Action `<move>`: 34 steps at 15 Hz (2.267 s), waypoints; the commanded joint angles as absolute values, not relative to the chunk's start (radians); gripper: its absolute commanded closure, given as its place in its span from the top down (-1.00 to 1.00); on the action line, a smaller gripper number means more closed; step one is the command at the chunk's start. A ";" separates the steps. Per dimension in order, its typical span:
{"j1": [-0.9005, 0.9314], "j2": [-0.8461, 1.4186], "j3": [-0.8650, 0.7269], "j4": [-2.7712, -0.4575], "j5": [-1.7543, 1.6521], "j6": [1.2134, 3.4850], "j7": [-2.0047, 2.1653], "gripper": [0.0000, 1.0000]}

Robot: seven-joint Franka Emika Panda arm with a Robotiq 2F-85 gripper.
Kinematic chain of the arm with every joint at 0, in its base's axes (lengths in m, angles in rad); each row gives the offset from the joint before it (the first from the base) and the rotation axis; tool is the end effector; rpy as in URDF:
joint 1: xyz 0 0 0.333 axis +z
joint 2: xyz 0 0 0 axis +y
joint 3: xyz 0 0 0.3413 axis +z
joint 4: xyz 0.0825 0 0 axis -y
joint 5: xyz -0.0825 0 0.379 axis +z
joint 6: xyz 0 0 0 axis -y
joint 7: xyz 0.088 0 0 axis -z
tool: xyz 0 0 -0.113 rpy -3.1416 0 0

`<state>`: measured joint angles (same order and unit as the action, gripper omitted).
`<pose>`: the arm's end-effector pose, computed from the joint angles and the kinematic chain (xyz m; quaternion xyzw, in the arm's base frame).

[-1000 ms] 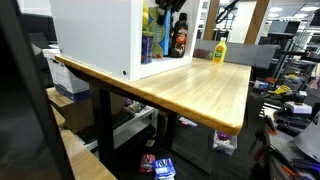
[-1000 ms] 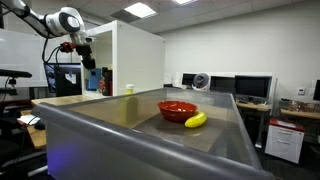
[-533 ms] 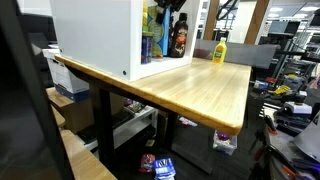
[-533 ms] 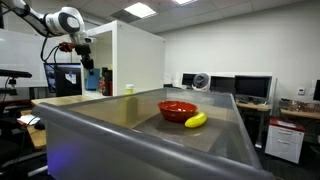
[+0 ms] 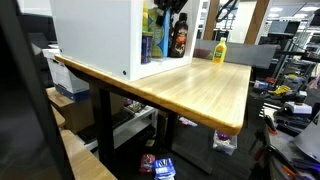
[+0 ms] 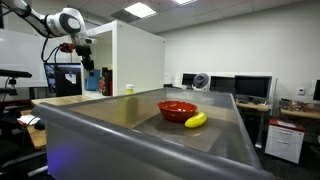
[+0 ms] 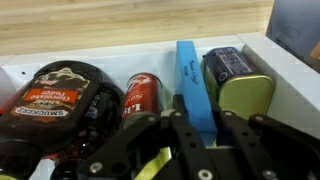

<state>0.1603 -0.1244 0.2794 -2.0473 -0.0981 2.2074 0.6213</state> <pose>0.4885 0.2323 0.5425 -0.9864 0.0650 -0.1501 0.0183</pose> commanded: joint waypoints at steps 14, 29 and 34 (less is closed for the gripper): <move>0.163 -0.146 0.250 -2.080 -0.108 2.334 0.528 -0.88; 0.146 -0.185 0.245 -2.118 -0.187 2.216 0.562 -0.88; 0.167 -0.229 0.251 -2.128 -0.140 2.102 0.528 -0.88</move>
